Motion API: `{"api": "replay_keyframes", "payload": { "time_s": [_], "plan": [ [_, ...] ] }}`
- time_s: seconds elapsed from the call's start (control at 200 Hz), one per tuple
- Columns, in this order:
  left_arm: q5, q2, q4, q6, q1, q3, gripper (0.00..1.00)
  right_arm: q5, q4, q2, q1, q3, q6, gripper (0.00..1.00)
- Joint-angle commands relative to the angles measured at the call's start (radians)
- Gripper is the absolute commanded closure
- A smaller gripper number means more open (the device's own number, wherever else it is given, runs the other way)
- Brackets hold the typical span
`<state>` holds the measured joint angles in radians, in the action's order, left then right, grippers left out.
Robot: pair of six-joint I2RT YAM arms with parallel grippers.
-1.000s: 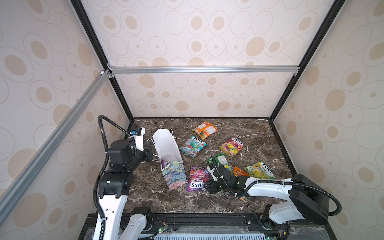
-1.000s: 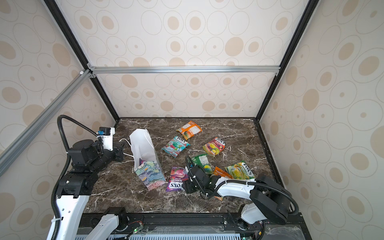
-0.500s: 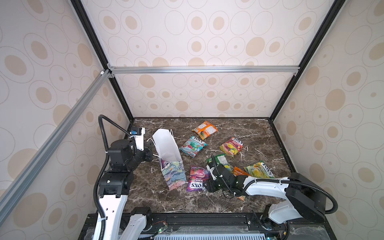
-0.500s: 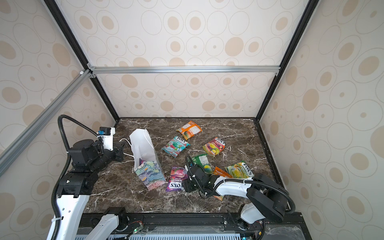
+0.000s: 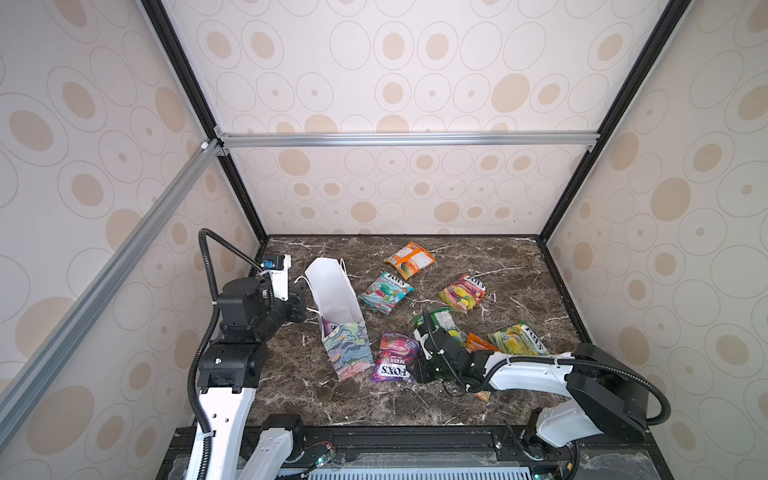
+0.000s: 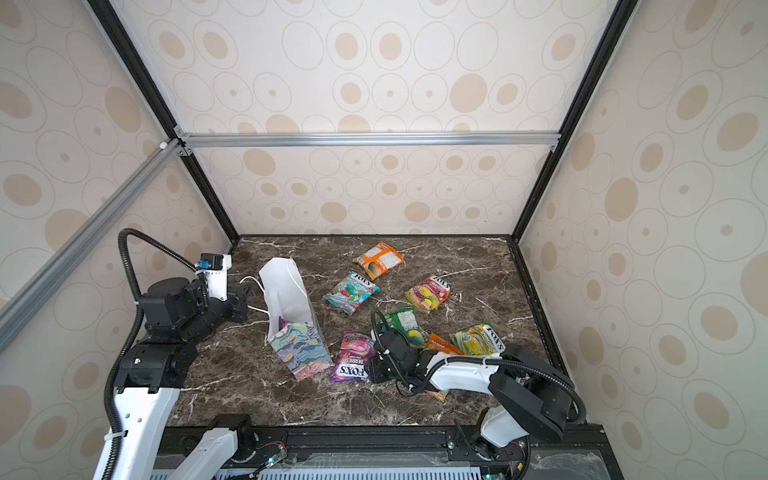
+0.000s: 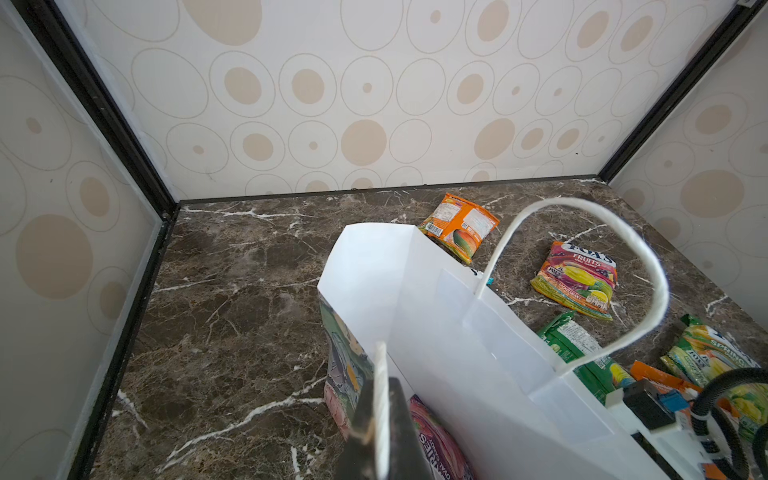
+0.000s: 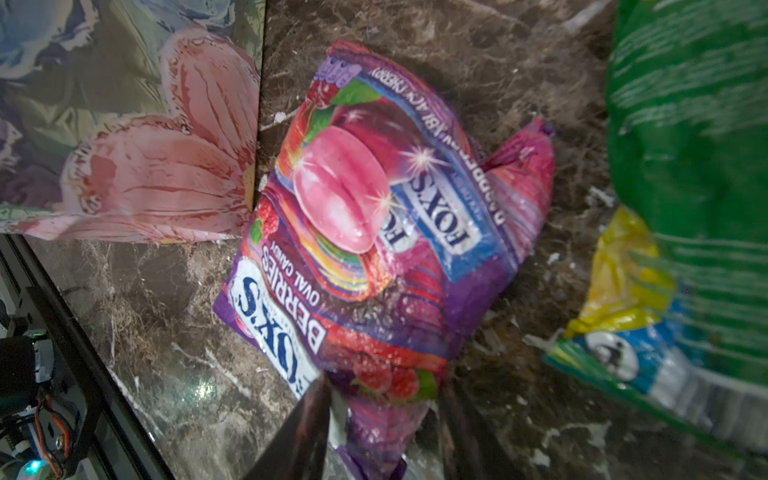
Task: Place the snacks into the paper bag
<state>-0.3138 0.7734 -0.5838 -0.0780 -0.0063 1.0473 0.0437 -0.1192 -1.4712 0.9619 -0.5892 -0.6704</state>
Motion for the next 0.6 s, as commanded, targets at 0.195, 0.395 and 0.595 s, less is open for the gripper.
{"api": "replay_keyframes", "payload": {
  "time_s": [0.195,0.395,0.595],
  "plan": [
    [-0.019,-0.007,0.003,0.001,0.002,0.016,0.98,-0.012,0.029,-0.044,-0.006,-0.048,-0.036,0.71],
    [-0.017,-0.02,0.004,0.001,0.002,0.01,0.98,-0.026,0.042,-0.027,-0.005,-0.047,-0.028,0.84],
    [-0.015,-0.019,0.004,0.001,0.001,0.01,0.98,-0.044,0.052,-0.003,-0.006,-0.044,-0.024,1.0]
  ]
}}
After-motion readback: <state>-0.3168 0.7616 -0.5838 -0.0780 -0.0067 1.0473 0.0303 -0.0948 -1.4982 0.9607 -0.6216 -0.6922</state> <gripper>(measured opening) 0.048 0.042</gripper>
